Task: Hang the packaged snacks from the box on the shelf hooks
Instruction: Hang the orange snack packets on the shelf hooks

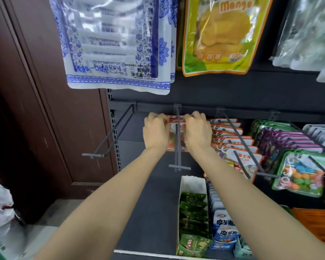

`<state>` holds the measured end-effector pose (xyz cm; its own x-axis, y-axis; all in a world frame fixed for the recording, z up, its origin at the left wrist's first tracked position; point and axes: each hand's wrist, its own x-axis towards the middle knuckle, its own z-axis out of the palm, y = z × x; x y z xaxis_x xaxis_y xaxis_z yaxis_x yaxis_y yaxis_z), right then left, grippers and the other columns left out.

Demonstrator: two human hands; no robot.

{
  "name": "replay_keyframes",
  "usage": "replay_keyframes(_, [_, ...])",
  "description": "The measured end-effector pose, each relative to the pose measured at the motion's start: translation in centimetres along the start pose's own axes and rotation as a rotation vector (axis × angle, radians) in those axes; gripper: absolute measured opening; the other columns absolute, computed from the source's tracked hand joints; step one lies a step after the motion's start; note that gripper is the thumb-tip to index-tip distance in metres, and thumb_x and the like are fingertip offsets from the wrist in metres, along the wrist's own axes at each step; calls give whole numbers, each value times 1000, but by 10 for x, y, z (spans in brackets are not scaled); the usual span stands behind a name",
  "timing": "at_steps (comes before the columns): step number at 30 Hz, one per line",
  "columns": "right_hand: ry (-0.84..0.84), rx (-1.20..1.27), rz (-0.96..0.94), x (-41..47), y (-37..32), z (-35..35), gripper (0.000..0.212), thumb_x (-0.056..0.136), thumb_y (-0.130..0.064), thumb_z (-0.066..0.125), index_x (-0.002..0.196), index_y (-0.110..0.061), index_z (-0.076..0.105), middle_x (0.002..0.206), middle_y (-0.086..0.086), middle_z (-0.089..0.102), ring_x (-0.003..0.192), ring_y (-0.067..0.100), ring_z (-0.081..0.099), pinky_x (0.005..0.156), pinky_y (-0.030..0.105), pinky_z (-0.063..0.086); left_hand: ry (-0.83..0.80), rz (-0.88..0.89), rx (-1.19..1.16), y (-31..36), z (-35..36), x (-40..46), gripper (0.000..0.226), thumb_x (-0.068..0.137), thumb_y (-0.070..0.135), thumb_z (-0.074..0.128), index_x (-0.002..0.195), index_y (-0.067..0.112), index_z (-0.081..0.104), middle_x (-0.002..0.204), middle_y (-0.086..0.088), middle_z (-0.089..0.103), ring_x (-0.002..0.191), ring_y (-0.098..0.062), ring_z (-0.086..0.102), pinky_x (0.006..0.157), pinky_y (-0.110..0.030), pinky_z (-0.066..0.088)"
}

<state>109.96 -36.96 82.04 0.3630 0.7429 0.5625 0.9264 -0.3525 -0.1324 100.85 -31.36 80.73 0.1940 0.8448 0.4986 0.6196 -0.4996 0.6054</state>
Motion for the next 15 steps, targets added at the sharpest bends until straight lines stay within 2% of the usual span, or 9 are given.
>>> replay_keyframes(3, [13,53,-56,-19,-4,-11,36,86,3,49,121,-3,57,122,14,52,113,32,45,86,39,43,8,25,-15,-5,-14,-26,23,91,14,55,112,12,63,114,-9,53,107,-27,47,82,-43,47])
replay_keyframes(5, [19,119,-65,-45,-5,-23,37,85,6,49,120,-2,57,121,14,52,111,30,46,83,38,45,-27,31,-77,-8,-26,-54,21,92,15,55,111,12,63,109,-9,58,102,-26,53,80,-40,49])
replay_keyframes(9, [-6,201,-44,-133,5,-44,35,87,5,49,120,-4,55,114,11,51,101,28,51,68,35,45,-219,1,-196,-15,-45,-130,21,93,15,52,109,12,65,103,-6,69,96,-23,64,79,-31,51])
replay_keyframes(12, [-152,215,29,-211,27,-53,31,93,-5,46,122,-10,56,116,10,54,100,29,55,72,41,49,-395,-25,-235,-13,-44,-197,20,93,19,53,106,15,67,101,-3,70,95,-18,63,77,-25,48])
replay_keyframes(15, [-457,136,120,-286,60,-71,29,96,-14,45,122,-14,56,112,8,59,93,29,59,68,37,50,-536,-38,-265,3,-34,-268,18,93,23,55,103,15,68,94,-1,69,90,-15,63,75,-24,48])
